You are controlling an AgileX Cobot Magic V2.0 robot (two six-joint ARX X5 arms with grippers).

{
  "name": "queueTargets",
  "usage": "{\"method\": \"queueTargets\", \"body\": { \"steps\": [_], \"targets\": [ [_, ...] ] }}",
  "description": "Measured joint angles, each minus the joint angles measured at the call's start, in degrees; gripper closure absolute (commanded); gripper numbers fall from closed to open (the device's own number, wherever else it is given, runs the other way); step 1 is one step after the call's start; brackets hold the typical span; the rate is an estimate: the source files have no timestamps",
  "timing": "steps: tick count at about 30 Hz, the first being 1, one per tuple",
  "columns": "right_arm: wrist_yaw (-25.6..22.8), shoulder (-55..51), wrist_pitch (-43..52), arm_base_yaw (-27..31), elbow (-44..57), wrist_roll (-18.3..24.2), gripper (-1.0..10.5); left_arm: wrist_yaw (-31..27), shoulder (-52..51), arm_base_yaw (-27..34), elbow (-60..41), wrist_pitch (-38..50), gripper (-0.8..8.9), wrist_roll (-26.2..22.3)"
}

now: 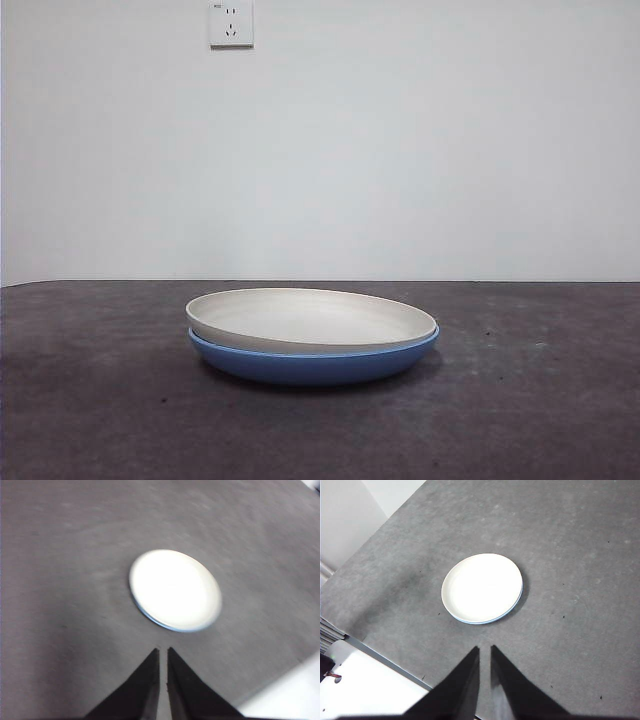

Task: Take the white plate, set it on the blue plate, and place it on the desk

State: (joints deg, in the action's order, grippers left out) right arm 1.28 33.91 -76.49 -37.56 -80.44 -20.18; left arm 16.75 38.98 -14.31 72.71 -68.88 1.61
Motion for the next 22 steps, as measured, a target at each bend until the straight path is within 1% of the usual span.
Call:
{"method": "queueTargets", "body": {
  "steps": [3, 6, 7, 11, 12, 14, 16, 18, 20, 22],
  "targets": [
    [0.0, 0.0, 0.0, 0.0, 0.0, 0.0, 9.1, 0.0, -4.2, 3.9, -8.5, 8.1, 7.88, -0.1],
    [0.0, 0.0, 0.0, 0.0, 0.0, 0.0, 9.1, 0.0, -9.6, 6.9, -19.6, 20.0, 7.88, -0.9],
    [0.0, 0.0, 0.0, 0.0, 0.0, 0.0, 9.1, 0.0, -11.8, 7.9, -24.6, 25.4, 7.88, -0.9],
    [0.0, 0.0, 0.0, 0.0, 0.0, 0.0, 9.1, -0.2, -18.4, 10.2, -40.3, 41.4, 7.88, -0.9],
    [0.0, 0.0, 0.0, 0.0, 0.0, 0.0, 9.1, -0.7, -19.9, 10.7, -43.4, 44.6, 7.88, -0.9],
    [0.0, 0.0, 0.0, 0.0, 0.0, 0.0, 9.1, -3.7, -23.4, 11.7, -49.8, 51.2, 7.88, -0.8],
    [0.0, 0.0, 0.0, 0.0, 0.0, 0.0, 9.1, -8.1, -27.5, 12.7, -56.2, 57.7, 7.88, -0.6],
    [0.0, 0.0, 0.0, 0.0, 0.0, 0.0, 9.1, -11.1, -30.6, 13.1, -60.3, 60.8, 7.88, 0.0],
    [0.0, 0.0, 0.0, 0.0, 0.0, 0.0, 9.1, -14.6, -33.8, 13.2, -63.7, 60.7, 7.88, 1.1],
    [0.0, 0.0, 0.0, 0.0, 0.0, 0.0, 9.1, -16.7, -36.0, 13.2, -65.8, 59.6, 7.88, 1.8]
  ]
}}
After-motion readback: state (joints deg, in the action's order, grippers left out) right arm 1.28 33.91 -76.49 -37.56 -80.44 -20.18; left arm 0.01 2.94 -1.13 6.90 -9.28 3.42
